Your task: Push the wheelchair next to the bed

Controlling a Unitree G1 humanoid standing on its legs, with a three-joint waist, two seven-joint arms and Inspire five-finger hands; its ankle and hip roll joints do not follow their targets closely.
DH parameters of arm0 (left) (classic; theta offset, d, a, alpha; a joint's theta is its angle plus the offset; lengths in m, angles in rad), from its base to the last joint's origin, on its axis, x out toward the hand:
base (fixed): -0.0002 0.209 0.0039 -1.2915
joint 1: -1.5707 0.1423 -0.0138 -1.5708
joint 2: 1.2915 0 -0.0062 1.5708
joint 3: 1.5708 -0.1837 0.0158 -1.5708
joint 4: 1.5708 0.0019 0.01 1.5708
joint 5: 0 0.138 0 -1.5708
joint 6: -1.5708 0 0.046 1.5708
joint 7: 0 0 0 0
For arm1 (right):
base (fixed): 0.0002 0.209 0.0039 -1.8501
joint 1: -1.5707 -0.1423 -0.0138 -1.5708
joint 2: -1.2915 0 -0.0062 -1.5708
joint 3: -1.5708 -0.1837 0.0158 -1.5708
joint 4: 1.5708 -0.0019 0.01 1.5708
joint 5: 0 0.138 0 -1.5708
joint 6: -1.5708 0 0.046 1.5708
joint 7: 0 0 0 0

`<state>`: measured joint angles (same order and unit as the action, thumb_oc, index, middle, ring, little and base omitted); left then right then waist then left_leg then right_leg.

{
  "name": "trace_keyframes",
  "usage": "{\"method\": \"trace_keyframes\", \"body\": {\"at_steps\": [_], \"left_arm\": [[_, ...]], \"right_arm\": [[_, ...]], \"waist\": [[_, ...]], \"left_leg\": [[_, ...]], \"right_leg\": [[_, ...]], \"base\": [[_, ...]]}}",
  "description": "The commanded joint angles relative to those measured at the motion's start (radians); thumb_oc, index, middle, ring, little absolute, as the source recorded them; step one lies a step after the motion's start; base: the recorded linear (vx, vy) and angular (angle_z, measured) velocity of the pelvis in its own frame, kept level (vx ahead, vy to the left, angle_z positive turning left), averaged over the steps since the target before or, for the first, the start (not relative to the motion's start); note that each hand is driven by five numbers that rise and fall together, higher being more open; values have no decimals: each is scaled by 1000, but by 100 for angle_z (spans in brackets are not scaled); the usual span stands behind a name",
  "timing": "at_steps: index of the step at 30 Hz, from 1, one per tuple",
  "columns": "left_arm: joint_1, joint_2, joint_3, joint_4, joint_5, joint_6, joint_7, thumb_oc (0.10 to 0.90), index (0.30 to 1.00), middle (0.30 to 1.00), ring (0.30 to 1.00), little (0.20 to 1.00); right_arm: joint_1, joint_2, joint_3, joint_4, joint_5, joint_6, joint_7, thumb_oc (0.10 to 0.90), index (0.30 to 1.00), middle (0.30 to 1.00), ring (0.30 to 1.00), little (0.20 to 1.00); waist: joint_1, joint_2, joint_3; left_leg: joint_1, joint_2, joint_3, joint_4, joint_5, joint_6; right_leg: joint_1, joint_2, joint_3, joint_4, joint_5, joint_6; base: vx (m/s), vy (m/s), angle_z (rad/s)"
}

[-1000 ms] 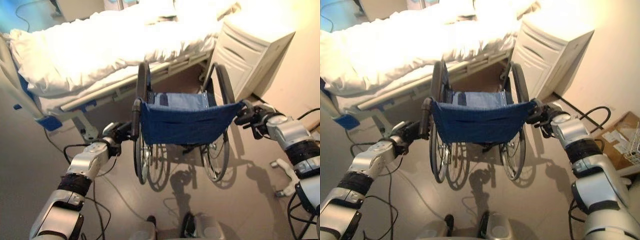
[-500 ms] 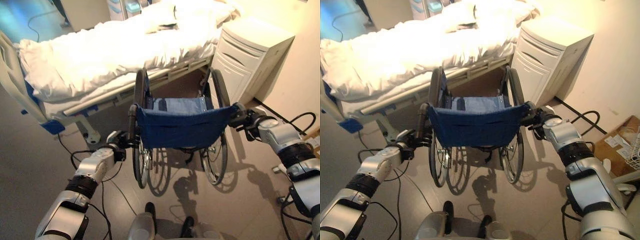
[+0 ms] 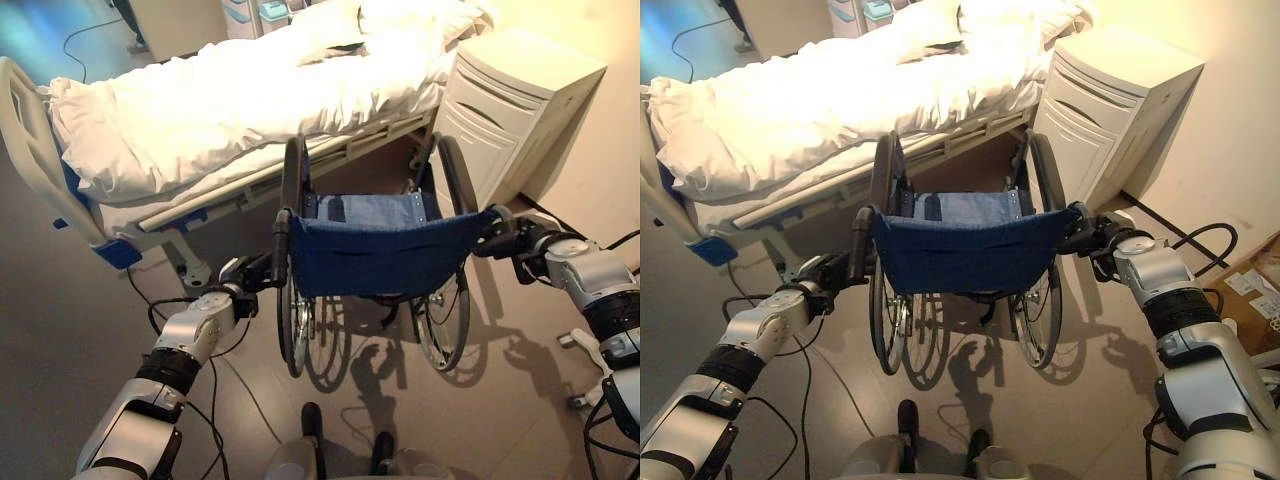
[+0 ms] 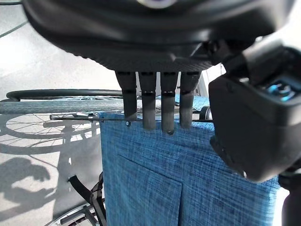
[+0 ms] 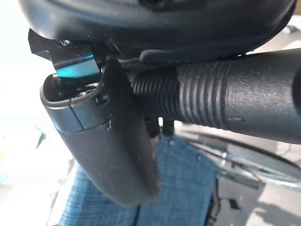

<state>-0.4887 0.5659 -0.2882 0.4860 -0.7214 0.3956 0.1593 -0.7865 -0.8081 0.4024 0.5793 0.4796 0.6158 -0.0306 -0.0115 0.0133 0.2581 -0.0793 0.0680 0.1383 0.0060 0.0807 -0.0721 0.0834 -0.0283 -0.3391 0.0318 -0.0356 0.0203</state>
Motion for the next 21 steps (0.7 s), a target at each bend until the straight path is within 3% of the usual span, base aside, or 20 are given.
{"method": "trace_keyframes", "body": {"at_steps": [1,11,21], "left_arm": [[-172,23,30,-32,-9,-122,-1,800,900,900,900,900],[-151,32,34,-50,-3,-121,-19,800,900,900,900,900],[-56,102,103,-156,-9,-147,-82,800,900,900,900,900]], "right_arm": [[-65,172,19,-29,79,-136,52,800,900,900,900,900],[-46,159,-9,-57,74,-136,76,800,900,900,900,900],[53,48,-118,-160,131,-151,99,800,900,900,900,900]], "waist": [[105,-27,-19],[107,-27,-33],[95,-31,-65]], "left_leg": [[42,-97,-23,60,-32,18],[74,-103,-26,47,-43,31],[129,-100,-15,8,-57,40]], "right_leg": [[48,-47,50,-47,36,32],[67,-46,50,-46,34,35],[77,-43,52,-58,36,45]], "base": [[0,0,0],[2,3,0],[-2,8,1]]}}
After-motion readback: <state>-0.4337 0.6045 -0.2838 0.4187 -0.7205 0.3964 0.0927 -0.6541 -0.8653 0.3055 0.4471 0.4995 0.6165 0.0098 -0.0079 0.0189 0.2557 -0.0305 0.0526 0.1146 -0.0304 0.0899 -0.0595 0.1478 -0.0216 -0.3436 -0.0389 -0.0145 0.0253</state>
